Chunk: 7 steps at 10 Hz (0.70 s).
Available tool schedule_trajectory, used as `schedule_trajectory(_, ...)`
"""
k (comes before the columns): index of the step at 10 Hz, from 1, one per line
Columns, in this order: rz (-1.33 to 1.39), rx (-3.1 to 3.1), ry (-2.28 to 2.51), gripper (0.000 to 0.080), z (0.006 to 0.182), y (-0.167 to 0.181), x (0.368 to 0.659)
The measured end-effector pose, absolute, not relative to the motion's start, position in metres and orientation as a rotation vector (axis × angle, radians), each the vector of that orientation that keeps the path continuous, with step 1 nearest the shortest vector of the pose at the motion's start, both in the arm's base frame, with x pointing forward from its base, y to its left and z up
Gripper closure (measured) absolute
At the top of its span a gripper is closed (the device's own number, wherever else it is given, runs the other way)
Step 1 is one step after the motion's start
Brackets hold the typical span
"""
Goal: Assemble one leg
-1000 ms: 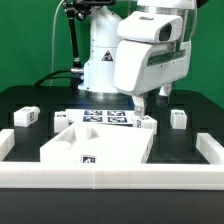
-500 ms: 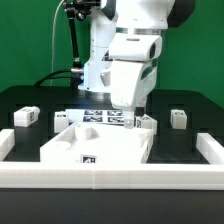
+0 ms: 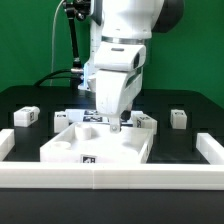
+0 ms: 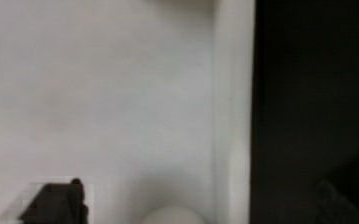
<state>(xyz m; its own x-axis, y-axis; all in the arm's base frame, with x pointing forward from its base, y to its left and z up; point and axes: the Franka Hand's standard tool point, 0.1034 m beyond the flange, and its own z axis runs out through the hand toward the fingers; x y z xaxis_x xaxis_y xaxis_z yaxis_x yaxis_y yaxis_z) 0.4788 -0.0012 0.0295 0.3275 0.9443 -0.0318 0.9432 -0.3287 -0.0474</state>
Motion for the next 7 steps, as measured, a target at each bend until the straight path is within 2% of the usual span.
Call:
schedule_trajectory(3,0.118,-2.533,-1.78,0.015,0.011,-0.004,0.47)
schedule_trajectory(5,0.125,-2.532,-1.775,0.015,0.009,-0.004,0.468)
schedule_trajectory(7,0.126,-2.531,-1.774,0.041,0.008,-0.004,0.467)
